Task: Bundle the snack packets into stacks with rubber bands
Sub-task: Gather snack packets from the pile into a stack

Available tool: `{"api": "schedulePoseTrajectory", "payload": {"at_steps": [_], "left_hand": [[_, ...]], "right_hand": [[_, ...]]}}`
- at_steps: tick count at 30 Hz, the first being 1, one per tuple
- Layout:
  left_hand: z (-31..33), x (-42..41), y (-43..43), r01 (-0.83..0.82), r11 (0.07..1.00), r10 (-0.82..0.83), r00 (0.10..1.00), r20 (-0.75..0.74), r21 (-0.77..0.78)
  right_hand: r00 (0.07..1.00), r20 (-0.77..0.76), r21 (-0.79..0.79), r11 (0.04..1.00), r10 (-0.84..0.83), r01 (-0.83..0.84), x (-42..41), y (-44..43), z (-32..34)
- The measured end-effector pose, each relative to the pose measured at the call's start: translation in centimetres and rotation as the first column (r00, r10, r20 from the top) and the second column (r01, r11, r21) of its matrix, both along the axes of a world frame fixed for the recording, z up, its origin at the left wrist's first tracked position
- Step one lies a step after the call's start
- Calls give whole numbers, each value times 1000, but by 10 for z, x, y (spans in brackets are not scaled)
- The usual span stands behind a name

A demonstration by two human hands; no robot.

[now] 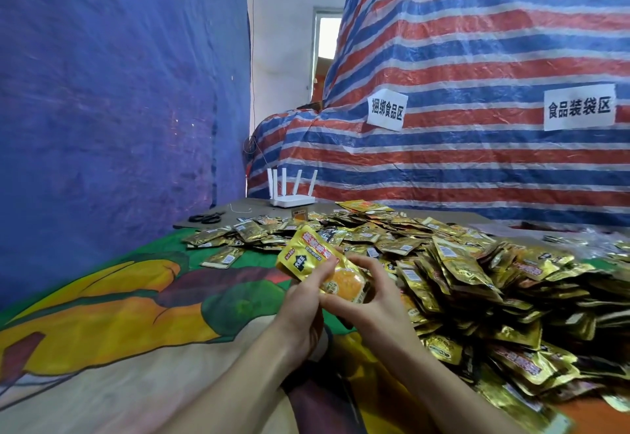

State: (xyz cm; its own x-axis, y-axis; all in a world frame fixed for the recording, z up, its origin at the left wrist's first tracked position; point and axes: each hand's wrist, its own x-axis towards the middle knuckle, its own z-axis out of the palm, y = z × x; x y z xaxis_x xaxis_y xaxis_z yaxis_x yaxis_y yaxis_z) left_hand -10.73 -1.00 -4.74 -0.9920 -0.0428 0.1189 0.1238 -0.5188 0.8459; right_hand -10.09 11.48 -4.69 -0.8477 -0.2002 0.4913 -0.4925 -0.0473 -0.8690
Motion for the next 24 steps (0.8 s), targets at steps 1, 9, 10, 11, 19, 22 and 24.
{"api": "schedulePoseTrajectory", "payload": {"at_steps": [1,9,10,11,19,22,24], "left_hand": [[0,0,1,4,1000,-4,1000,2,13],[1,0,2,143,976,-152,987,42,165],[0,0,2,160,972,-166,986,16,172],[-1,0,1,166,973,-168,986,-2,159],[-7,1,14,-82,981,73,996,-58,-178],[-10,4,13,-18,966,6,999,-47,-258],[-10,6,11,22,954,-37,998,-44,-299]], "right_hand": [[1000,0,1,1000,5,-5,-1,0,0],[983,144,-50,991,-118,126,-3,-1,6],[978,153,-35,988,-143,150,-4,2,8],[978,159,-9,991,-133,137,-6,5,11],[971,-79,70,970,-227,233,-7,30,32],[917,-185,-68,936,-352,346,-9,47,46],[864,-192,-143,884,-466,445,-14,61,56]]}}
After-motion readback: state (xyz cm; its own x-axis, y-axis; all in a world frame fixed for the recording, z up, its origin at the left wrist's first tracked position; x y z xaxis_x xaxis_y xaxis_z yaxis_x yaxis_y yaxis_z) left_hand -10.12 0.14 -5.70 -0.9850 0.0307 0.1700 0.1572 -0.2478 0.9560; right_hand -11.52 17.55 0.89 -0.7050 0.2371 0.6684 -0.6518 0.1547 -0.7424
